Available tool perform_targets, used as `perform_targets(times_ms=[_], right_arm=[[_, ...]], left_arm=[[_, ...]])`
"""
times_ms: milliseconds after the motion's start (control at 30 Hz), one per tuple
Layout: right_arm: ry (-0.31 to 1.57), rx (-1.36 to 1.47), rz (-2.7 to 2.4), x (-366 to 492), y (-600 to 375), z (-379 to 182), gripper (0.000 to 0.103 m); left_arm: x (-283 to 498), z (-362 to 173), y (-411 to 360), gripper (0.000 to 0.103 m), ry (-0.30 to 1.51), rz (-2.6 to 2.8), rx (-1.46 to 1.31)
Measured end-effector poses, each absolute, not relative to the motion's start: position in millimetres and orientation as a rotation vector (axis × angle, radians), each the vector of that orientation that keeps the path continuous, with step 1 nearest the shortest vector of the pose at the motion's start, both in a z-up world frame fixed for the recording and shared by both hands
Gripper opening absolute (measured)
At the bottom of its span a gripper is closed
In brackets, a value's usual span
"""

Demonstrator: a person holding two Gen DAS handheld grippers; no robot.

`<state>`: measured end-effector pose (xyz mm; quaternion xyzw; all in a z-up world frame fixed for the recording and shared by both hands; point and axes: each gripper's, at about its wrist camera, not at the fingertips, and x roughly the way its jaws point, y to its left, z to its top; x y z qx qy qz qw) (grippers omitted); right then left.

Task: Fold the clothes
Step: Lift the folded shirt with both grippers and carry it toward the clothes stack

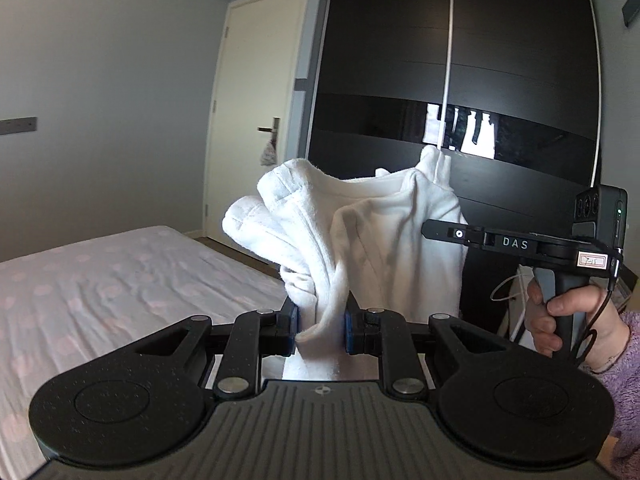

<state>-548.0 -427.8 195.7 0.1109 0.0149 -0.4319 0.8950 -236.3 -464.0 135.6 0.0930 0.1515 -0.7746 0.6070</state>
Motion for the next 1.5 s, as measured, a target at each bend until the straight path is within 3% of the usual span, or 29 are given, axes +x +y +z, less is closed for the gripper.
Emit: perform_targets(times_ms=[367, 900, 1500], right_arm=[[0.112, 0.305, -1.073, -620.1, -470.9, 152.9, 0.016], [0.377, 0.384, -1.013, -530.3, -629.4, 76.0, 0.016], [0.644, 0.609, -0.875, -470.4, -742.2, -21.7, 0.017]], left_arm=[[-289.9, 80.0, -530.8, 0.018, 0.547, -1.996, 0.231], [-217.4, 25.7, -615.4, 0.018, 0.791, -1.813, 0.294], [-172.8, -47.0, -645.7, 0.018, 0.989, -1.71, 0.388]])
